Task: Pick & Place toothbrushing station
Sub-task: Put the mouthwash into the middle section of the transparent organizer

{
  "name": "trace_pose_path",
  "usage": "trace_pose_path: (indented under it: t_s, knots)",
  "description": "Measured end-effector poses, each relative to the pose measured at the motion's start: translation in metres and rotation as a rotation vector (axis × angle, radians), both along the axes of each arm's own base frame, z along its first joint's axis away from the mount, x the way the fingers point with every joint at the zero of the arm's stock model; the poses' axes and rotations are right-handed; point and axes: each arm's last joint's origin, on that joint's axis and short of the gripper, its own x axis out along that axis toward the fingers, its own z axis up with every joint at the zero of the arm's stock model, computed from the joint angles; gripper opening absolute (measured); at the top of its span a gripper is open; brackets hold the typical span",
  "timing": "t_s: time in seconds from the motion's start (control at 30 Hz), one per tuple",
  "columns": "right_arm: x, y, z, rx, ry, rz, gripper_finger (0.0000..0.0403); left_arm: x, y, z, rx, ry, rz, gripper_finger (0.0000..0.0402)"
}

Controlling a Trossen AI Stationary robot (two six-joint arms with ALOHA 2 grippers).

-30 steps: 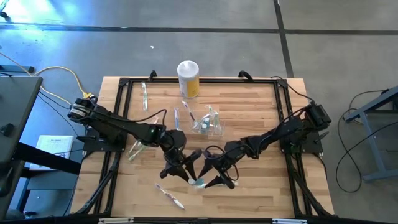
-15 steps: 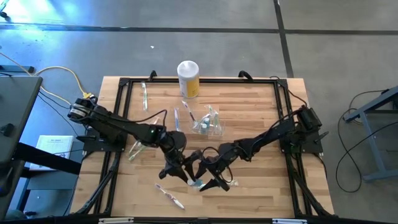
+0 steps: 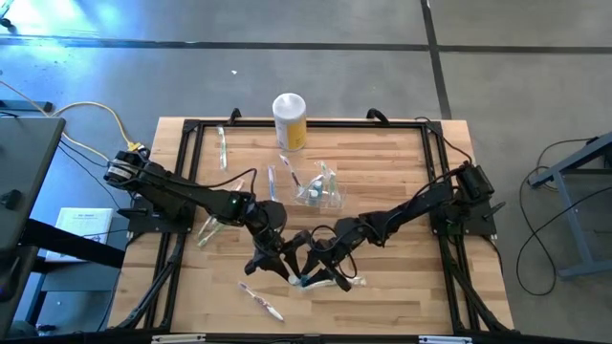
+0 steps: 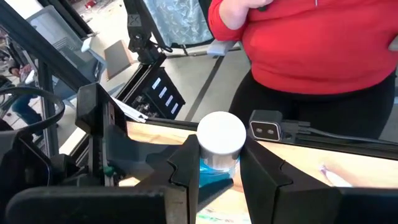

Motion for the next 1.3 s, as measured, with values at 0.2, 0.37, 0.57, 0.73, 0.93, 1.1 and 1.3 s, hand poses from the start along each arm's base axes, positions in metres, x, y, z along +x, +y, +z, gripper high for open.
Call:
trace_pose_path:
  t_s: [0.2, 0.37, 0.57, 0.73, 0.93, 1.1, 1.3]
  knots:
    - [0.000, 0.000, -0.002, -0.035, -0.005, -0.030, 0.0052, 0.000, 0.000, -0.001, 0.005, 0.010, 0.007, 0.0078]
    - [0.000, 0.001, -0.003, -0.052, -0.002, -0.030, 0.0052, 0.000, 0.000, -0.002, -0.001, 0.028, 0.025, 0.0125]
    - [-0.001, 0.002, -0.006, -0.074, 0.018, -0.043, 0.0051, 0.000, 0.001, -0.002, -0.055, 0.101, 0.084, 0.0211]
    - [-0.001, 0.001, -0.007, -0.089, 0.033, -0.072, 0.0049, -0.002, 0.003, 0.000, -0.038, 0.104, 0.135, 0.0237]
    - [-0.007, 0.004, -0.006, -0.172, 0.078, -0.188, 0.0049, -0.013, 0.009, 0.007, -0.029, 0.205, 0.256, 0.0241]
    - [-0.018, 0.012, -0.005, -0.307, 0.106, -0.313, 0.0049, -0.035, 0.016, 0.026, -0.099, 0.315, 0.349, 0.0242]
    - [-0.032, 0.025, 0.006, -0.443, 0.071, -0.504, 0.0049, -0.041, 0.017, 0.030, -0.182, 0.398, 0.415, 0.0242]
